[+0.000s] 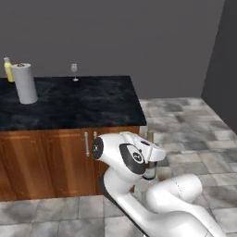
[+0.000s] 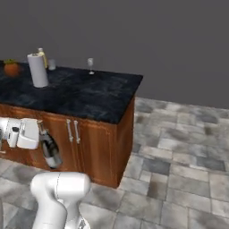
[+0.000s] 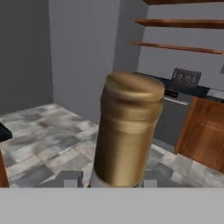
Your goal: There is a wine glass and glass cup on the dining counter. Place the wine bottle next to the wine glass and the juice bottle next to the glass cup.
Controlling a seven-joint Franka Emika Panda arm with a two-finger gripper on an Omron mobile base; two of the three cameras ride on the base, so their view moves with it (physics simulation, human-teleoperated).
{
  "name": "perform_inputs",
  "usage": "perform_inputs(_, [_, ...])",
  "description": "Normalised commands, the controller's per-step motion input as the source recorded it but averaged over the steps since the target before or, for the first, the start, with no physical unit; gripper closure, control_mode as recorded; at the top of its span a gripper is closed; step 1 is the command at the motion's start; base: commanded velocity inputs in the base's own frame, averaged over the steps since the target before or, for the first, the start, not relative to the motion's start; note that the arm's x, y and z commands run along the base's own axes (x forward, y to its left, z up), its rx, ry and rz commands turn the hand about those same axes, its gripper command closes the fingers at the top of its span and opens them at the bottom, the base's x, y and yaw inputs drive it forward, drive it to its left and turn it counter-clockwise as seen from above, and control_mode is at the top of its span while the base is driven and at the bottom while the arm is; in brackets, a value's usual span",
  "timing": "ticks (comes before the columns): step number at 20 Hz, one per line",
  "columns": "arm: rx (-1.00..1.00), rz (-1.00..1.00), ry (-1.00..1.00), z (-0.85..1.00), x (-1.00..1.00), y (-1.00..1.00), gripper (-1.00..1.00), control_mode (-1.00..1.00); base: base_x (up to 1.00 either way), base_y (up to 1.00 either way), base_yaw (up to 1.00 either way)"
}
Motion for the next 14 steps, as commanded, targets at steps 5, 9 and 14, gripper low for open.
perform_inputs(5, [0.00, 0.00, 0.00, 0.00, 0.00, 0.00, 1.00, 1.00, -0.01, 0.01, -0.91])
perform_inputs(9, [0.00, 0.00, 0.00, 0.00, 0.00, 0.00, 1.00, 1.00, 0.00, -0.01, -0.90])
perform_inputs(14, [0.00, 0.00, 0.00, 0.00, 0.00, 0.00, 1.00, 1.00, 0.35, 0.00, -0.55])
